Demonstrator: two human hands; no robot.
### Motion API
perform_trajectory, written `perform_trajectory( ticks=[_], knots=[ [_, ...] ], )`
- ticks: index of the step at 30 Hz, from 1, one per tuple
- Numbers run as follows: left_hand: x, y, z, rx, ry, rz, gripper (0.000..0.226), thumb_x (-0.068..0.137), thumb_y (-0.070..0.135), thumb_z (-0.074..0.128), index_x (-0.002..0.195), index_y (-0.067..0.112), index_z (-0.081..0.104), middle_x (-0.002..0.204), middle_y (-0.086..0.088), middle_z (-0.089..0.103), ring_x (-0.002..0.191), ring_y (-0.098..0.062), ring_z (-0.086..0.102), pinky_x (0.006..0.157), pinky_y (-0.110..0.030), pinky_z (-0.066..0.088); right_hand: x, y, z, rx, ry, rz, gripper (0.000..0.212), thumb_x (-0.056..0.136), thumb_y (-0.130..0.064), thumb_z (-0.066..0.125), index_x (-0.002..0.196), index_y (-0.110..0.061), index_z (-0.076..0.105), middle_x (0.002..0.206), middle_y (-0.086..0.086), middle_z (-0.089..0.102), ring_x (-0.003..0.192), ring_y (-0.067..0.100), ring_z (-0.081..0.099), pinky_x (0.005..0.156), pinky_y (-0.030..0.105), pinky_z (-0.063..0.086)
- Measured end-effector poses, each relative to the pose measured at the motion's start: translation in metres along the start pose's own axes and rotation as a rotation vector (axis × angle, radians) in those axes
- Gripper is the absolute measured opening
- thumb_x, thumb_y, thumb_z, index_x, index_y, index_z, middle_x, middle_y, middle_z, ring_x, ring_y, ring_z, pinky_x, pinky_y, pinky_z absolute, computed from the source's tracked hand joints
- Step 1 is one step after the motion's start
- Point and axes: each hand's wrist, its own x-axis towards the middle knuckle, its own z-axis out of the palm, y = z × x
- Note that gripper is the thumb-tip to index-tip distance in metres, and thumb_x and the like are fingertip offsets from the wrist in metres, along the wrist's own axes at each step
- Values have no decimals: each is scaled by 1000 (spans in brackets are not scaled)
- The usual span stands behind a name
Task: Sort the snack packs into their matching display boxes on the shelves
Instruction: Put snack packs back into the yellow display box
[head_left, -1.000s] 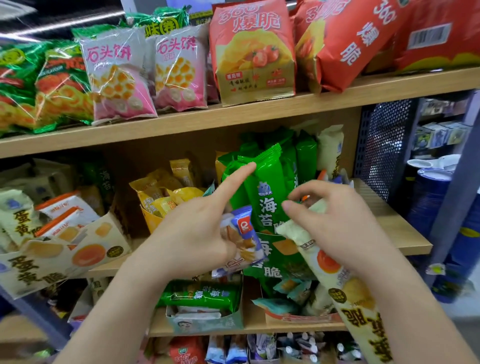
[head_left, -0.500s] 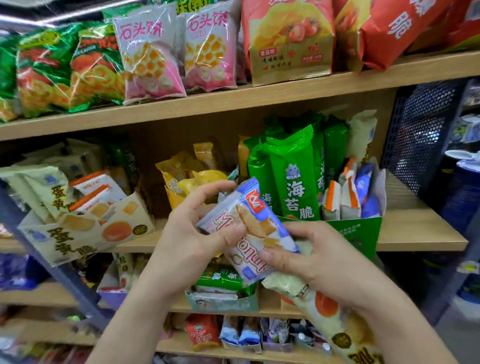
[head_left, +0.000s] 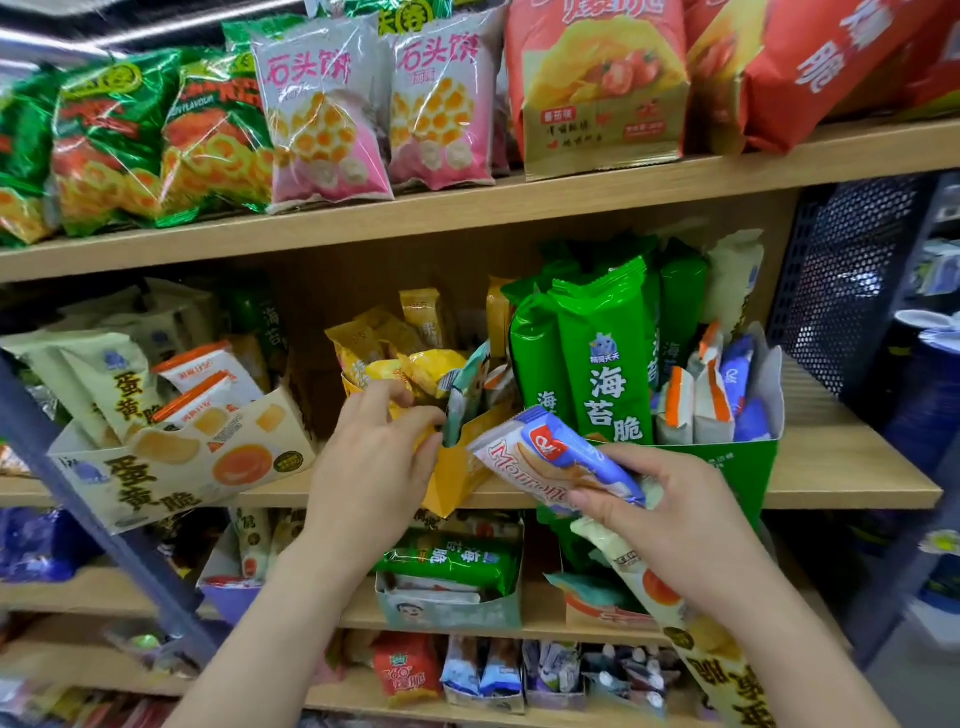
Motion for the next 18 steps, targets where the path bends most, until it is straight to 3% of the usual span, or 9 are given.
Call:
perform_trajectory(
  ticks=[1,3,5,7,9,11,13,16,18],
  knots=[
    [-1,7,-5,-109,45,-8,21,91,28,63,109,23,72,108,3,56,100,-14,52,68,-30,52,-1,1,-3,27,-5,8,22,81,-24,80,90,-43,73,86,-25,73,84,-3,66,73,17,51],
    [-1,28,-20,-581,5,-98,23,93,39,58,113,30,68,106,11,63,102,-6,58,75,-21,52,-4,2,-13,165,-54,43,19,81,-23,79,97,-33,77,89,-17,76,87,1,70,76,16,53],
    [-3,56,-33,-1135,-287,-213,37,87,48,61,120,32,62,110,8,68,106,-13,65,80,-25,56,-8,2,-21,320,-135,62,22,78,-24,78,100,-28,79,96,-11,77,95,7,71,85,22,55],
    [-6,79,-33,-1350,-415,-243,35,84,39,73,116,27,64,107,-1,72,99,-22,70,75,-30,59,-12,2,-27,380,-202,62,26,76,-26,78,102,-28,78,101,-6,77,100,12,71,89,31,56],
    [-6,97,-32,-1395,-330,-308,22,79,27,77,100,24,73,96,-7,75,87,-24,73,67,-28,59,-18,6,-31,393,-225,62,28,75,-28,79,103,-29,77,101,-4,77,100,16,72,88,32,56],
    [-3,102,-31,-1394,-231,-393,25,70,20,73,95,22,74,91,-7,76,81,-24,74,63,-28,59,-23,11,-40,339,-123,69,31,72,-39,78,103,-38,75,91,-10,76,91,8,71,83,20,53],
    [1,100,-32,-1349,-277,-380,33,71,16,75,100,31,73,93,-4,76,79,-21,74,62,-28,60,-29,18,-56,215,26,81,36,71,-49,72,106,-50,69,79,-12,70,82,-1,66,75,8,42],
    [6,105,-28,-884,-547,-97,62,80,30,78,122,65,50,93,23,71,74,-1,63,66,-15,55,-31,30,-80,37,86,127,42,82,-48,66,121,-59,53,83,-15,66,83,1,64,75,8,40],
    [9,114,-14,-524,-635,57,76,82,45,73,132,74,24,78,17,71,54,-6,53,57,-26,49,-27,38,-85,-164,59,122,41,87,-49,63,124,-58,50,87,-23,62,73,14,65,71,20,47]
  ],
)
